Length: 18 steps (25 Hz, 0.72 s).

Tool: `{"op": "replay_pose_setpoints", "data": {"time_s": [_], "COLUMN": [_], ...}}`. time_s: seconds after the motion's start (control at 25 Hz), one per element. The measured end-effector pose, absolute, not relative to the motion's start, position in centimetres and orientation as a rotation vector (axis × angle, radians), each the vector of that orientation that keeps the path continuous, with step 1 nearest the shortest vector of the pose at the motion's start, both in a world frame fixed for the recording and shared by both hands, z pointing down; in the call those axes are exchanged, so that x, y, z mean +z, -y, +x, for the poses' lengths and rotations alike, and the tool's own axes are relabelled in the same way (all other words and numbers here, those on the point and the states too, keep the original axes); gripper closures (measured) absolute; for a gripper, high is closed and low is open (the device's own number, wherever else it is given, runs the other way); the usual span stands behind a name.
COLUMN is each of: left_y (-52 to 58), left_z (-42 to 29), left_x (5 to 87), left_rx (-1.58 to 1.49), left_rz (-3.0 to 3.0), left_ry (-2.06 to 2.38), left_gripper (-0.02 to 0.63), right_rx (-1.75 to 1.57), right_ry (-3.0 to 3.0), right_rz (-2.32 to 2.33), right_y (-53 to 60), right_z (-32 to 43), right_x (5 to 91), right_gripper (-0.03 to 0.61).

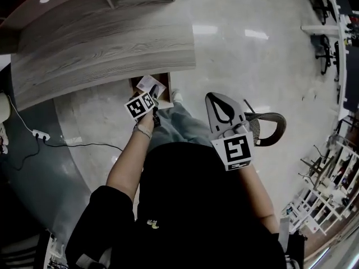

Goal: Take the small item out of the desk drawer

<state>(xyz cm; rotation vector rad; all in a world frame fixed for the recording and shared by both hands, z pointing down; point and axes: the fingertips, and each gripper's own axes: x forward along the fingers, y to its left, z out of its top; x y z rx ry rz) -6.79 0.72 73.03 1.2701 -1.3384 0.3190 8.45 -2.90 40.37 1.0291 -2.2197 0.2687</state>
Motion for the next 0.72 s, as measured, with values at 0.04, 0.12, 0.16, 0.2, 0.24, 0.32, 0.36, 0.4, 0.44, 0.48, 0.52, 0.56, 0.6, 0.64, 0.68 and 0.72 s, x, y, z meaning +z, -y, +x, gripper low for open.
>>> {"op": "replay_pose_setpoints", "data": {"time_s": [0.04, 0.12, 0.16, 0.2, 0.24, 0.32, 0.36, 0.4, 0.44, 0.48, 0.52, 0.56, 0.6, 0.64, 0.68, 0.72], "left_y": [-0.5, -0.3, -0.2, -0.2, -0.1, 0.2, 0.2, 0.3, 0.4, 0.5, 0.6, 0.7, 0.8, 0.8, 0.8, 0.9], "left_z": [-6.8, -6.9, -6.9, -6.9, -6.9, -6.9, -6.8, -6.8, -6.7, -6.6, -6.4, -6.3, -6.2, -6.1, -6.0, -6.0], "left_x": [73.6, 74.7, 75.3, 75.9, 76.4, 77.4, 77.8, 78.1, 78.4, 78.6, 78.7, 78.9, 79.1, 79.4, 79.7, 79.9], "left_rx": [0.324, 0.335, 0.339, 0.344, 0.353, 0.378, 0.388, 0.395, 0.399, 0.402, 0.405, 0.407, 0.409, 0.413, 0.417, 0.42], "left_rz": [1.267, 1.245, 1.229, 1.214, 1.201, 1.189, 1.183, 1.175, 1.169, 1.163, 1.159, 1.153, 1.147, 1.14, 1.134, 1.129], "left_ry": [1.343, 1.343, 1.344, 1.347, 1.354, 1.377, 1.388, 1.398, 1.407, 1.415, 1.423, 1.429, 1.432, 1.433, 1.433, 1.432], "left_gripper": [0.205, 0.198, 0.194, 0.19, 0.182, 0.167, 0.158, 0.149, 0.146, 0.136, 0.129, 0.126, 0.124, 0.123, 0.123, 0.123], "right_rx": [0.27, 0.268, 0.267, 0.271, 0.278, 0.292, 0.298, 0.303, 0.307, 0.311, 0.315, 0.318, 0.321, 0.324, 0.326, 0.328], "right_ry": [2.208, 2.183, 2.17, 2.158, 2.148, 2.128, 2.12, 2.112, 2.104, 2.095, 2.087, 2.08, 2.075, 2.07, 2.064, 2.059], "right_rz": [1.036, 1.038, 1.039, 1.044, 1.052, 1.07, 1.078, 1.085, 1.091, 1.096, 1.101, 1.106, 1.112, 1.116, 1.116, 1.114], "right_y": [2.8, 2.5, 2.4, 2.4, 2.3, 2.3, 2.3, 2.2, 2.1, 2.1, 2.0, 1.9, 1.8, 1.7, 1.6, 1.5], "right_z": [8.6, 8.9, 9.1, 9.4, 9.7, 10.4, 10.8, 11.1, 11.4, 11.8, 12.1, 12.4, 12.7, 13.0, 13.1, 13.2], "right_x": [40.5, 40.6, 40.7, 40.8, 40.9, 41.2, 41.3, 41.4, 41.4, 41.4, 41.5, 41.6, 41.7, 41.8, 41.9, 41.9], "right_gripper": [0.583, 0.583, 0.583, 0.583, 0.583, 0.583, 0.583, 0.583, 0.583, 0.583, 0.583, 0.583, 0.583, 0.583, 0.583, 0.583]}}
